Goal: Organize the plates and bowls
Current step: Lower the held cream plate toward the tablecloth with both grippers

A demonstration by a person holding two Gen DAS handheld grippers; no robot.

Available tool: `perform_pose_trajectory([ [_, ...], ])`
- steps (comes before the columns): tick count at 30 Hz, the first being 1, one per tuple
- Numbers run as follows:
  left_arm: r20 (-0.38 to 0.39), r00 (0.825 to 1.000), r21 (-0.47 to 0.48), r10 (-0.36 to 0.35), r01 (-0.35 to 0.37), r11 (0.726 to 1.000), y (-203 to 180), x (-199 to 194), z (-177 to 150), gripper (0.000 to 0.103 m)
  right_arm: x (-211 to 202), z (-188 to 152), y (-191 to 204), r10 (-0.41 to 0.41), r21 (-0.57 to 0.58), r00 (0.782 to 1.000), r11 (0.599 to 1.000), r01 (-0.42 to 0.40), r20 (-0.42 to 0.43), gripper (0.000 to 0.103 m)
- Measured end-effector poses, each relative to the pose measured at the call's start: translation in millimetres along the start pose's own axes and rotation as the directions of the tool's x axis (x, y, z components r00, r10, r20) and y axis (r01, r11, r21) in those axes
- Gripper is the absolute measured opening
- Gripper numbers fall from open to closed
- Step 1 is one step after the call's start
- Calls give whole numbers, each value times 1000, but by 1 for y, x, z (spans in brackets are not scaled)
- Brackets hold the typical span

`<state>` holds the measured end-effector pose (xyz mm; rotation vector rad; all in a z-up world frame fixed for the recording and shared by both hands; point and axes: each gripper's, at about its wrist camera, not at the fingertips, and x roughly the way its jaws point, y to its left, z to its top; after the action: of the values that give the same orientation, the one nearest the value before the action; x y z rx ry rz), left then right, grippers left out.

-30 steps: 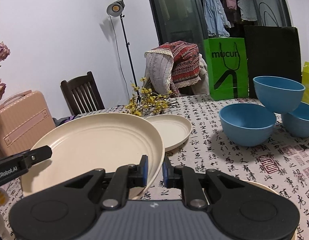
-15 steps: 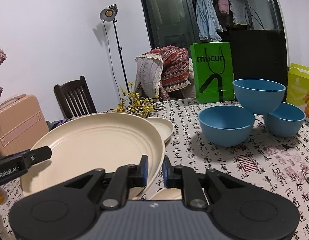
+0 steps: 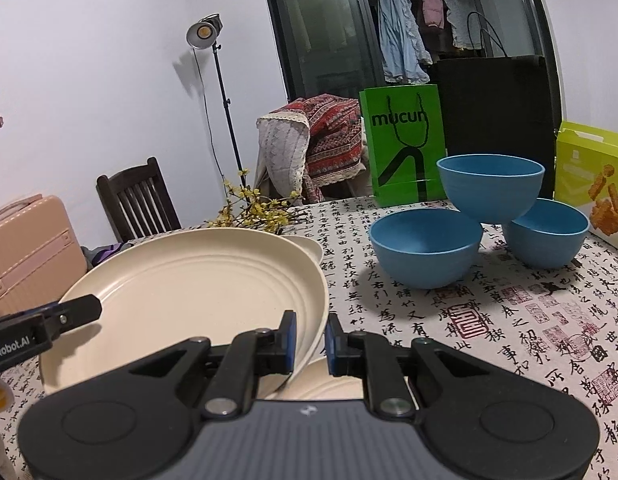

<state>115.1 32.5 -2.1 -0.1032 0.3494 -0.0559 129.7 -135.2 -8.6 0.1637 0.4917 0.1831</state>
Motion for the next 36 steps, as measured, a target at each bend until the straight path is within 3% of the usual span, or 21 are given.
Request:
perform_pose_trajectory([
  [36,-32,993,9,-110,110,994,-42,9,-24,26,-24,-23,-46,-93,46,995,995,91,47,14],
])
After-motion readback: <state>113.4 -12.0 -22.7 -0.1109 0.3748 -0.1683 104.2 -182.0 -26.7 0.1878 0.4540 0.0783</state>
